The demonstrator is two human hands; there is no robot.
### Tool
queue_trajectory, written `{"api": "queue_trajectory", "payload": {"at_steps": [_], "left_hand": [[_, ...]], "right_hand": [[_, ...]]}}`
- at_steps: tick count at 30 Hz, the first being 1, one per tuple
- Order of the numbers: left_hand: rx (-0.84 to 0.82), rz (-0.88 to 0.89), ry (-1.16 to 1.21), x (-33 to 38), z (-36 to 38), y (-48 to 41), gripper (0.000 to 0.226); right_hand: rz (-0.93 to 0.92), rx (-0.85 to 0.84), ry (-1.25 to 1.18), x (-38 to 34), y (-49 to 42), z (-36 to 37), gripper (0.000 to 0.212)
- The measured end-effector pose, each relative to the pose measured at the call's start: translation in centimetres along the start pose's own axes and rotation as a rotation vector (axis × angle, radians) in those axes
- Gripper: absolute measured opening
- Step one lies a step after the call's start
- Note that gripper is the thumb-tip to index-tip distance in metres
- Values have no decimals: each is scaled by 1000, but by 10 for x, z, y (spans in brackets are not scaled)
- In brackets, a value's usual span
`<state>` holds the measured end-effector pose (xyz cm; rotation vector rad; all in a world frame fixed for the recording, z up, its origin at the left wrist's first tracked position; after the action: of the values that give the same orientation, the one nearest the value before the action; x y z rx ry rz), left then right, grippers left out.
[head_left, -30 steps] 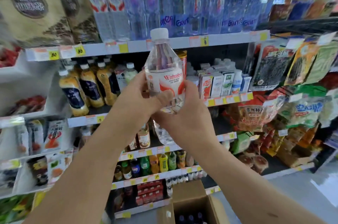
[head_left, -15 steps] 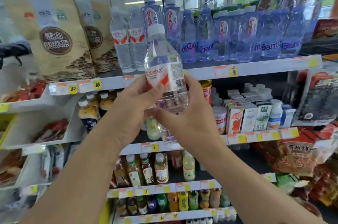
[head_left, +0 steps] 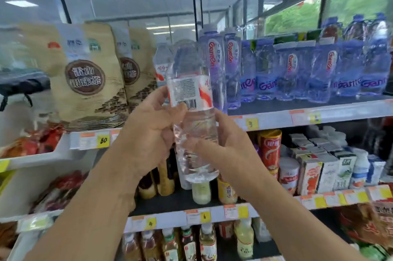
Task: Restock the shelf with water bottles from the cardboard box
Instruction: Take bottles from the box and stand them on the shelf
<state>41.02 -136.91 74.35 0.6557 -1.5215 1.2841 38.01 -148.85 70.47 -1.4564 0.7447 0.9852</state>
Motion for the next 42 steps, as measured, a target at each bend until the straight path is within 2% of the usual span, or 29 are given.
{"api": "queue_trajectory", "payload": {"at_steps": [2,7,12,15,20,25,29,33,35,37,40,42], "left_hand": [[-2,-3,-81,3,-13,-11,33],[63,99,-411,23,-42,-34,23],[48,175,-583,35,-54,-52,38],[80,184,-592,38,-62,-66,39],[187,162,-584,35,-93,-90,33],[201,83,-509,7,-109,-108,34],[197,60,-502,-7,-108,-119,34],[193,50,-560,-24,-98,-130,40],[199,64,-554,-29,-93,-134,42],[207,68,-583,-32,-89,-136,43],[215,89,-690,-35,-83,-134,51],[228,76,-793,-39,-81,-131,67]], "right_hand": [[-43,98,42,-4,-14,8,39],[-101,283,133,-6,-43,26,63],[-151,377,248,-8,-66,38,71],[-157,385,294,-9,-81,39,67],[-155,292,376,-13,-113,46,60],[-159,223,453,7,-139,50,57],[-135,244,492,20,-148,42,71],[-109,268,532,34,-153,26,65],[-76,282,606,37,-150,19,77],[-118,315,660,35,-146,12,81],[-216,338,700,28,-134,5,65],[-241,340,717,28,-125,-1,55]]}}
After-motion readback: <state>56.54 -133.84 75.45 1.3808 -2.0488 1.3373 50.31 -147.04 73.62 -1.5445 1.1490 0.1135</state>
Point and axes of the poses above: each hand's wrist, its own y-axis away from the middle knuckle, its own z-axis out of the palm, x = y × z, the point moved 9 cm from there along -y, towards the middle knuckle, and after that the axes turned 11 degrees about -y, right-handed, at the moved point
